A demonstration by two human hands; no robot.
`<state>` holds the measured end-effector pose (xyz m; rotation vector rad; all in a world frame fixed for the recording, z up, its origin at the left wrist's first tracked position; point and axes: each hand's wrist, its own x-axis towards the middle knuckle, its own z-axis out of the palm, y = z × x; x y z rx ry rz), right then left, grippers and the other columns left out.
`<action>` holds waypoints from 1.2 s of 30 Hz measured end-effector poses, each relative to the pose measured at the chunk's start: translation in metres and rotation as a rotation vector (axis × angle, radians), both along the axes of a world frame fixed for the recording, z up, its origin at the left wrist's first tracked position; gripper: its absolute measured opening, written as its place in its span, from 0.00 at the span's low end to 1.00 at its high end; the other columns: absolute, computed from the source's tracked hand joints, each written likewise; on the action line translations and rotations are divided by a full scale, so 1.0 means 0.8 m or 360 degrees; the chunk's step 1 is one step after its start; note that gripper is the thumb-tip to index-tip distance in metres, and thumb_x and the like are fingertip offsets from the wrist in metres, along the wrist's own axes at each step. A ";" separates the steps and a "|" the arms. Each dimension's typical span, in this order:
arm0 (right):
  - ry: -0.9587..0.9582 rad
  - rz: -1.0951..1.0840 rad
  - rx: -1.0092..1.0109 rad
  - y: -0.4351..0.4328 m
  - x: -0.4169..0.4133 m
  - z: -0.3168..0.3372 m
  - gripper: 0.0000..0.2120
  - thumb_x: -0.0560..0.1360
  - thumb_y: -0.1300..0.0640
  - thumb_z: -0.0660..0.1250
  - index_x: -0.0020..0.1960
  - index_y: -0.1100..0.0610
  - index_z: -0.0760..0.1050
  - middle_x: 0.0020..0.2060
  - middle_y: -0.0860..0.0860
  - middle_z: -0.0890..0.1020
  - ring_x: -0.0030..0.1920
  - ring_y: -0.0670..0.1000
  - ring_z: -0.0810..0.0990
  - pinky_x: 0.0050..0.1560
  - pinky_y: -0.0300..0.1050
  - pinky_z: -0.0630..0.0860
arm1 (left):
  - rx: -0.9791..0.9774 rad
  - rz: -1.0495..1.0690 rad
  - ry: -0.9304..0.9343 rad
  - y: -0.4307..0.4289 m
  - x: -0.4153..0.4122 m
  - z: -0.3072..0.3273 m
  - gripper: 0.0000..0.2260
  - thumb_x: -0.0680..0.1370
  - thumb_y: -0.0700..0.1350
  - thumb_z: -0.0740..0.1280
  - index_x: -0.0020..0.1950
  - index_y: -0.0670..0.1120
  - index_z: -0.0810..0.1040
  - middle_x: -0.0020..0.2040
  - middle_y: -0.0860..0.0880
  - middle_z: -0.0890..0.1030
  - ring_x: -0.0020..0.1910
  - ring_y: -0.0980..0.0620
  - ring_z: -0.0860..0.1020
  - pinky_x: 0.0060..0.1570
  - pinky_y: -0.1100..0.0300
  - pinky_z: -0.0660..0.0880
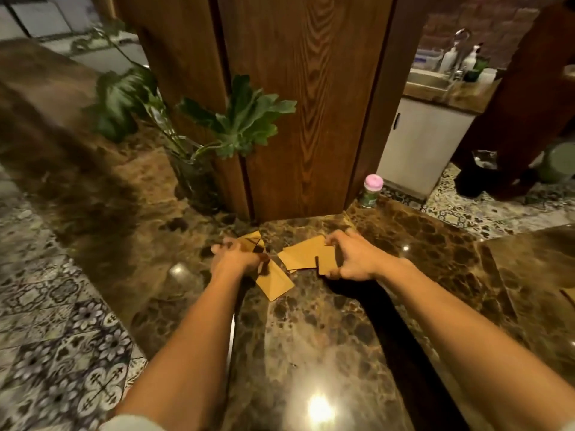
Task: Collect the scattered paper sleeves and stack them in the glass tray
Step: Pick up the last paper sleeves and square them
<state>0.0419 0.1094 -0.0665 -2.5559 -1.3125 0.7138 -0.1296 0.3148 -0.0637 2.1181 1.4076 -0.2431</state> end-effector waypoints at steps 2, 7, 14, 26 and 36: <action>0.0012 0.0055 -0.0013 0.032 -0.007 0.010 0.43 0.67 0.43 0.80 0.75 0.50 0.62 0.65 0.55 0.69 0.66 0.57 0.71 0.69 0.52 0.70 | 0.0042 0.0131 -0.0002 -0.001 0.009 -0.007 0.49 0.66 0.64 0.75 0.77 0.41 0.57 0.74 0.40 0.65 0.71 0.39 0.67 0.65 0.48 0.70; -0.0183 0.0189 -0.0196 0.092 -0.017 0.007 0.45 0.67 0.43 0.79 0.77 0.53 0.63 0.70 0.59 0.64 0.74 0.64 0.61 0.73 0.59 0.66 | 0.0000 0.0185 -0.0032 0.014 0.035 -0.013 0.45 0.63 0.55 0.81 0.72 0.42 0.63 0.70 0.39 0.70 0.69 0.37 0.70 0.66 0.47 0.71; -0.0055 -0.0037 -0.0253 0.091 -0.016 0.004 0.39 0.66 0.40 0.80 0.67 0.53 0.65 0.68 0.55 0.76 0.72 0.62 0.71 0.70 0.65 0.61 | -0.0135 0.0076 0.0014 0.038 0.044 -0.009 0.45 0.74 0.49 0.73 0.79 0.39 0.47 0.78 0.37 0.54 0.76 0.35 0.59 0.72 0.47 0.66; 0.0233 -0.0564 -0.0176 0.138 -0.153 0.000 0.42 0.67 0.43 0.81 0.74 0.58 0.69 0.73 0.58 0.70 0.74 0.62 0.67 0.72 0.59 0.63 | -0.0069 -0.0074 -0.0171 0.052 -0.015 -0.014 0.32 0.76 0.60 0.65 0.73 0.49 0.57 0.69 0.43 0.71 0.67 0.38 0.73 0.66 0.48 0.72; 0.0883 -0.1280 0.0429 0.054 -0.129 0.013 0.20 0.84 0.50 0.57 0.67 0.62 0.76 0.60 0.60 0.82 0.55 0.57 0.81 0.48 0.49 0.79 | -0.0646 -0.0295 -0.0730 -0.080 0.056 0.012 0.32 0.77 0.65 0.62 0.68 0.40 0.67 0.62 0.46 0.75 0.60 0.45 0.75 0.59 0.57 0.69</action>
